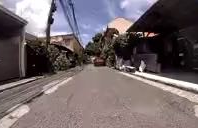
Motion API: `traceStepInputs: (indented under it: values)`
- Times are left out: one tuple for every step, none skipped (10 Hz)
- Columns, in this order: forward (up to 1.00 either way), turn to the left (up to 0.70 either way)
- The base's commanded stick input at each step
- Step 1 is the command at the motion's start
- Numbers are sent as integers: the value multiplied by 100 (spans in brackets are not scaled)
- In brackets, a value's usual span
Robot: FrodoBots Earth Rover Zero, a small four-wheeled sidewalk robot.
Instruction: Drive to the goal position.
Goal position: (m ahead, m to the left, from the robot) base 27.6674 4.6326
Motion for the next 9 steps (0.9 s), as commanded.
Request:
traceStepInputs:
  values:
    - [70,0]
    - [70,0]
    - [70,0]
    - [70,0]
    - [70,0]
    - [70,0]
    - [70,0]
    - [70,0]
    - [70,0]
